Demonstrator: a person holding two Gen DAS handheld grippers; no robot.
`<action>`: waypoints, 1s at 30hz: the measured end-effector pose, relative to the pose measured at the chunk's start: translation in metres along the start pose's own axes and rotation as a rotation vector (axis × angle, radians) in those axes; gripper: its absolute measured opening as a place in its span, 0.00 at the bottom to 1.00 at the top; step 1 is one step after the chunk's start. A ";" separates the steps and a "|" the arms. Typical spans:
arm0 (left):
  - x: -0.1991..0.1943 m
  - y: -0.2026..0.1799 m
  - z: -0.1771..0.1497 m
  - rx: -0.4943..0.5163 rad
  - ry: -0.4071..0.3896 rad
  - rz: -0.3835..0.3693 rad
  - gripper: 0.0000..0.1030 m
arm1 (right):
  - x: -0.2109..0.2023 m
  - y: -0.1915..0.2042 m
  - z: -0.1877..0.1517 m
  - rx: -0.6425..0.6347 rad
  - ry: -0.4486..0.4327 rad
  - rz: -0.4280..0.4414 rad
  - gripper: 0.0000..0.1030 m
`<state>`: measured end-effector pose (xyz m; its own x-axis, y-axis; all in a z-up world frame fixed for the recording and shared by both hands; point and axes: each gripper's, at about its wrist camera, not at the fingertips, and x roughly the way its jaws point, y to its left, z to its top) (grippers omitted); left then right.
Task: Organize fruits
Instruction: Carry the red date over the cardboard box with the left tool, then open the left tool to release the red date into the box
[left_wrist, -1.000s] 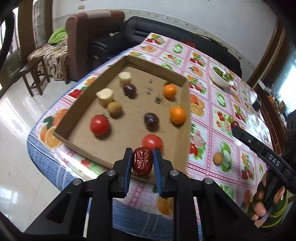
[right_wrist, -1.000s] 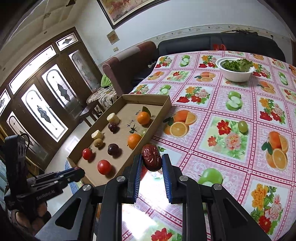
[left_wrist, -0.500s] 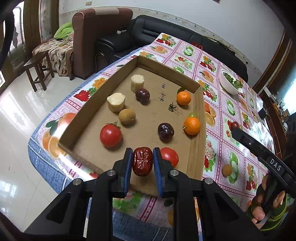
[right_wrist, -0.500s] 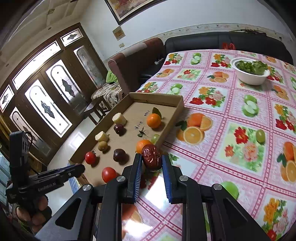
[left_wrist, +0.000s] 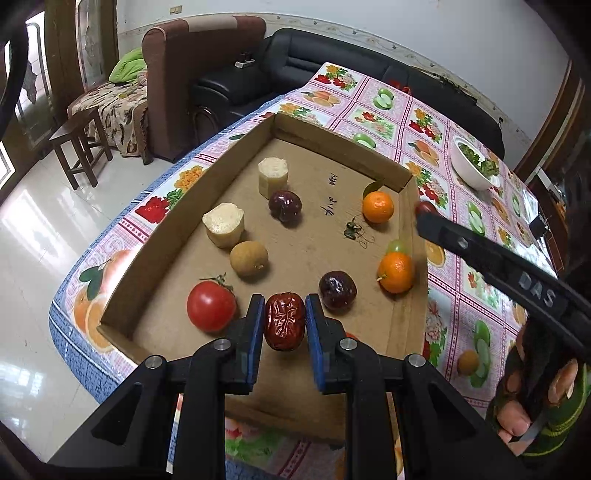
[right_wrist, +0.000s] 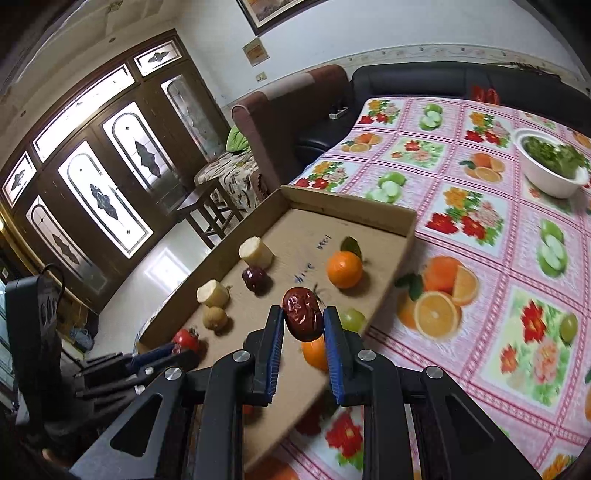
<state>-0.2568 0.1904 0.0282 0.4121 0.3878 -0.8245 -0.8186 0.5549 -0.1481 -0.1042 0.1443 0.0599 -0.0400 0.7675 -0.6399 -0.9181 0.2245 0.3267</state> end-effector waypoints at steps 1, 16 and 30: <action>0.001 0.000 0.001 0.000 0.002 0.005 0.19 | 0.007 0.003 0.004 -0.008 0.006 -0.002 0.21; 0.020 -0.004 0.002 0.022 0.025 0.050 0.19 | 0.076 0.019 0.024 -0.067 0.099 -0.048 0.21; 0.033 -0.006 0.000 0.016 0.055 0.057 0.19 | 0.094 0.015 0.022 -0.074 0.145 -0.074 0.21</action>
<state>-0.2380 0.1996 0.0016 0.3418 0.3787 -0.8601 -0.8336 0.5447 -0.0914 -0.1132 0.2330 0.0202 -0.0224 0.6547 -0.7555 -0.9469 0.2285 0.2261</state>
